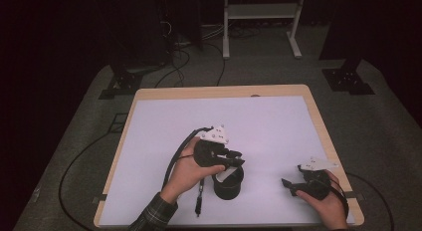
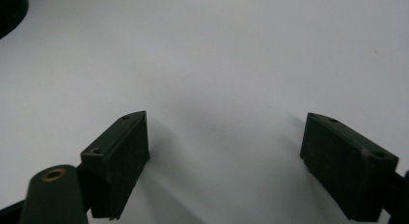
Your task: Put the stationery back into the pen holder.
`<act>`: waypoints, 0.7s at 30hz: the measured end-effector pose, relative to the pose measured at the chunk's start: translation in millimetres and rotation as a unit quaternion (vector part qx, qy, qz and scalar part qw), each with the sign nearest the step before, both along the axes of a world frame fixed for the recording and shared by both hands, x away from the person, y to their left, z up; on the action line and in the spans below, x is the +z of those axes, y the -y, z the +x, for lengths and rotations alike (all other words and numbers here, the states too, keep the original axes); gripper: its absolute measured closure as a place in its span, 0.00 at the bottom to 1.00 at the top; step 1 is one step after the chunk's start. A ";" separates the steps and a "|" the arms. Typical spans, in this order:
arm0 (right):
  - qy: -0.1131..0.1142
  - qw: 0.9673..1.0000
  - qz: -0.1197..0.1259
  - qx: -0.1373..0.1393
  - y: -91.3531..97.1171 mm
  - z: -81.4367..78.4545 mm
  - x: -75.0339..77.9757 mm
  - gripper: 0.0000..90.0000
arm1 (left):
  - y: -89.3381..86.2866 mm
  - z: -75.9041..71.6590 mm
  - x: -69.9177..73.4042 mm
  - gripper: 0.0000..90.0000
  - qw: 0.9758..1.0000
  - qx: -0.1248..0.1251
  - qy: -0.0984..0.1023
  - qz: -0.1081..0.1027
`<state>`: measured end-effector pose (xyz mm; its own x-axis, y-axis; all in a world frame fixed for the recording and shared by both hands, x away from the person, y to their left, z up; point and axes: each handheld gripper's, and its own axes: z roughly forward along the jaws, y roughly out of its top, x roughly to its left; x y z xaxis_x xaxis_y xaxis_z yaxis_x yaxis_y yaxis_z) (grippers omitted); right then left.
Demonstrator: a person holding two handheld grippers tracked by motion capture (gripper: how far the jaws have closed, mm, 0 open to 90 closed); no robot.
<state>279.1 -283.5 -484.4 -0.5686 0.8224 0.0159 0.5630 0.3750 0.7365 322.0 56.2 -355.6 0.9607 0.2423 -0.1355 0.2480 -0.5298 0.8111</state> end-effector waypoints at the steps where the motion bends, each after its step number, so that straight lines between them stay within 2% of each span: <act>1: 0.000 1.000 0.000 0.000 0.0 0.0 0.0 0.18 | -0.5 -0.4 0.0 0.79 1.000 0.001 0.001 -0.001; 6: 0.000 1.000 0.001 0.000 0.0 0.0 -0.1 0.18 | -4.0 -2.5 -0.3 0.79 1.000 0.000 0.006 0.008; 21: 0.000 1.000 0.000 0.000 0.0 0.0 0.0 0.18 | -16.2 -4.4 -10.6 0.79 1.000 0.012 0.006 0.007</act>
<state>279.1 -283.5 -484.4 -0.5687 0.8224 0.0159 0.5628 0.3750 0.7367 317.6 72.3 -366.3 0.9560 0.2677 -0.1203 0.2513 -0.5350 0.8066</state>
